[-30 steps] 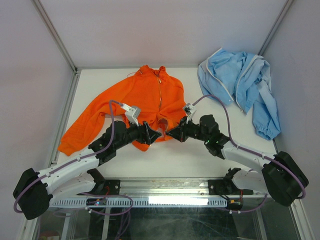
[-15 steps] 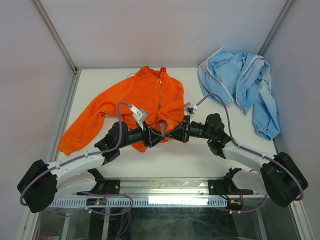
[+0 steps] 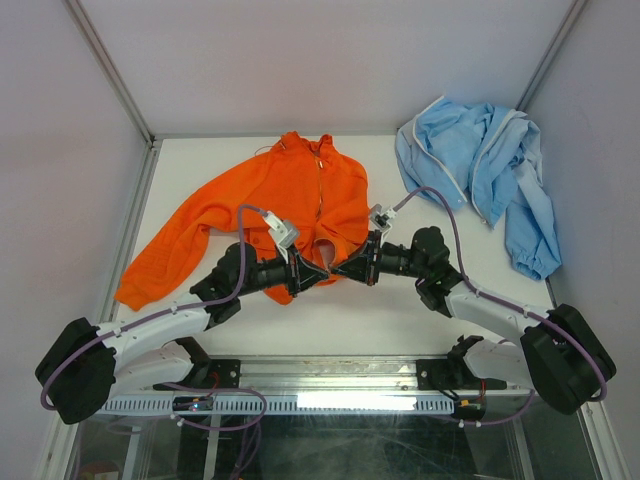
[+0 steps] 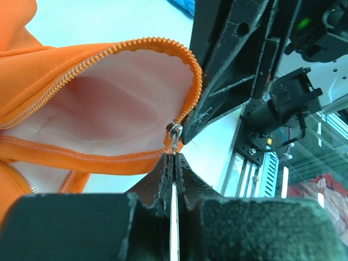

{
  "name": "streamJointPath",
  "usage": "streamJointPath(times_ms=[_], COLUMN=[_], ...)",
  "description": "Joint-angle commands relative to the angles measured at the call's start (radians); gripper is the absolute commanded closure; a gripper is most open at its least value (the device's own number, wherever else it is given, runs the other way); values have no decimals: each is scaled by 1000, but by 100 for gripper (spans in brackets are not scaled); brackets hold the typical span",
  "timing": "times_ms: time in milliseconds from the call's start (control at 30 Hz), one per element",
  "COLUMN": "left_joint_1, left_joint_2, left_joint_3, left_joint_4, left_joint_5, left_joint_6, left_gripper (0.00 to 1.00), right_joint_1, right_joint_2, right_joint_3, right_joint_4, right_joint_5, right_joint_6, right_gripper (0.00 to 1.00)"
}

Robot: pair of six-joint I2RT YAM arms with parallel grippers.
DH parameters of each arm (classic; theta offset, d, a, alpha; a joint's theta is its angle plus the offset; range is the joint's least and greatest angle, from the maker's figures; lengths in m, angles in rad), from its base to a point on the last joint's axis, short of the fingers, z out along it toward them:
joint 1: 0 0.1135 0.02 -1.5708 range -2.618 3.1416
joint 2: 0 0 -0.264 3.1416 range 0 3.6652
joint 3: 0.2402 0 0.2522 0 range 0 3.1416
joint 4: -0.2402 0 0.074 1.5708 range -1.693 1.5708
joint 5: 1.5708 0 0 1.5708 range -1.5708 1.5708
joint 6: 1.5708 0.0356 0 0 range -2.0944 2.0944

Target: Zip up the jacket

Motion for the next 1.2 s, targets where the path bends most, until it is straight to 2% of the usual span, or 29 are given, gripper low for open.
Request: streamJointPath(times_ms=[0,267,433,500,600,733,867,1067,1167], left_joint_1=[1,1,-21,-27,-26,-26,-27,-26,-25], left_joint_2=[-39,22,93,109,83,15,1,121,236], left_joint_3=[1,-91,-116,-108,-69,27,107,311,425], left_joint_4=[8,34,164,168,24,-263,-472,-869,-1026], left_joint_5=[58,-8,55,55,-66,-235,-335,-506,-530], left_joint_6=[-44,-190,-321,-338,-309,-245,-234,-229,-182], left_gripper=[100,100,100,100,91,73,60,48,45], right_joint_1=[-17,-48,-65,-66,-70,-75,-76,-75,-75], right_joint_2=[-39,-14,1,17,18,-7,-30,-64,-76], right_joint_3=[-10,-33,-49,-46,-54,-58,-73,-105,-115], right_joint_4=[134,286,349,364,364,238,147,81,69], right_joint_5=[28,20,41,33,32,48,71,71,71], right_joint_6=[39,130,164,173,174,114,74,74,74], right_gripper=[100,100,100,100,100,100,100,100,100])
